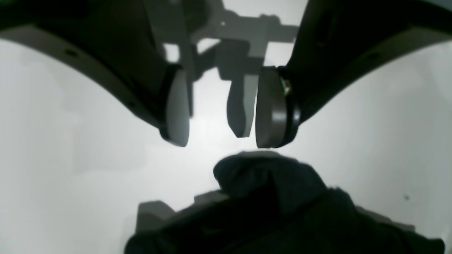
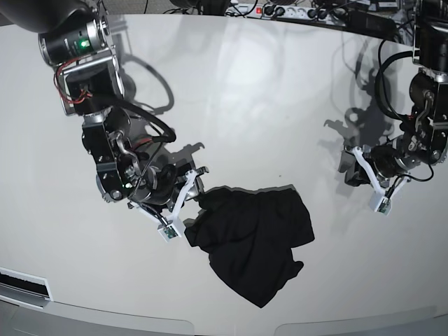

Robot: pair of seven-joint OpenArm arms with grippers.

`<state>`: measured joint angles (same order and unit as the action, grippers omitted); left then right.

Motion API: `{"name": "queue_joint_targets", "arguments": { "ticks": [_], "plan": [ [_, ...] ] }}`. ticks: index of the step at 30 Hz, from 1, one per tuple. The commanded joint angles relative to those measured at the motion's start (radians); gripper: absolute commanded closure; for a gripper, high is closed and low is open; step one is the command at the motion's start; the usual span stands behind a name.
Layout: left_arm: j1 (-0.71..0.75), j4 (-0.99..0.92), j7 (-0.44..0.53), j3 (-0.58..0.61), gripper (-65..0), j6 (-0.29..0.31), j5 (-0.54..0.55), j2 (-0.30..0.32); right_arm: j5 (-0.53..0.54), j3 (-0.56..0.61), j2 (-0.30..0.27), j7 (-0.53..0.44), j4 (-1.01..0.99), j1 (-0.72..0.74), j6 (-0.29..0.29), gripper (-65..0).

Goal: Layout the t-shirt on the table in an organized manner, then fold the t-shirt properly
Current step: 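Move the right gripper down to the crumpled black t-shirt and grasp it, then lift the black t-shirt with the right gripper and shake it open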

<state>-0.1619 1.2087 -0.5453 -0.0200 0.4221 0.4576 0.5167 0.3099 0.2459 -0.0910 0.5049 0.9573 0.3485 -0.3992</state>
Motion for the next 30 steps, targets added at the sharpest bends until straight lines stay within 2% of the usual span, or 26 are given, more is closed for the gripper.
{"name": "queue_joint_targets", "arguments": {
  "ticks": [1,3,5,12,14,16,18,21,24,27,28,30],
  "plan": [
    [-0.027,0.007,0.021,-0.006,0.0,0.006,0.019,0.014,0.023,-0.005,0.000,-0.031,-0.003,0.039,-0.016,-32.6],
    [-0.027,0.005,0.021,-0.006,0.0,0.005,0.019,0.015,0.031,-0.005,0.000,-0.073,-0.021,0.047,-0.028,-32.6],
    [-0.026,0.005,0.021,-0.006,0.0,0.005,0.019,0.015,0.031,-0.005,0.004,-0.106,-0.024,0.047,-0.011,-32.6],
    [-0.024,0.005,0.021,-0.006,0.0,0.005,0.023,-0.002,0.018,-0.005,0.048,-0.139,-0.031,0.047,0.017,-32.5],
    [-0.023,0.005,0.021,-0.006,0.0,0.009,0.023,-0.016,-0.032,-0.005,0.059,-0.183,-0.046,0.048,0.056,-32.5],
    [-0.021,0.005,0.021,-0.006,0.0,0.018,0.023,-0.026,-0.079,-0.005,0.072,-0.208,-0.060,0.048,0.065,-30.2],
    [-0.021,0.006,0.021,-0.006,0.0,0.035,0.023,-0.033,-0.082,-0.005,0.077,-0.193,-0.062,0.047,0.023,-28.4],
    [-0.021,0.005,0.021,-0.006,0.0,0.057,0.023,-0.040,-0.068,-0.005,0.077,-0.102,-0.061,0.055,-0.041,-28.5],
    [-0.021,0.005,0.013,-0.006,0.0,0.057,0.023,-0.040,0.014,-0.005,0.076,-0.011,-0.060,0.062,-0.156,-28.8],
    [-0.019,0.006,0.013,-0.006,0.0,0.057,0.023,-0.040,0.085,-0.005,0.075,0.020,-0.055,0.061,-0.230,-28.8],
    [-0.019,0.006,0.013,-0.006,0.0,0.057,0.023,-0.040,0.097,-0.005,0.077,0.011,-0.055,0.059,-0.227,-28.8],
    [-0.018,0.005,0.013,-0.006,0.0,0.057,0.023,-0.040,0.106,-0.005,0.081,-0.025,-0.055,0.058,-0.177,-28.7]
  ]
}}
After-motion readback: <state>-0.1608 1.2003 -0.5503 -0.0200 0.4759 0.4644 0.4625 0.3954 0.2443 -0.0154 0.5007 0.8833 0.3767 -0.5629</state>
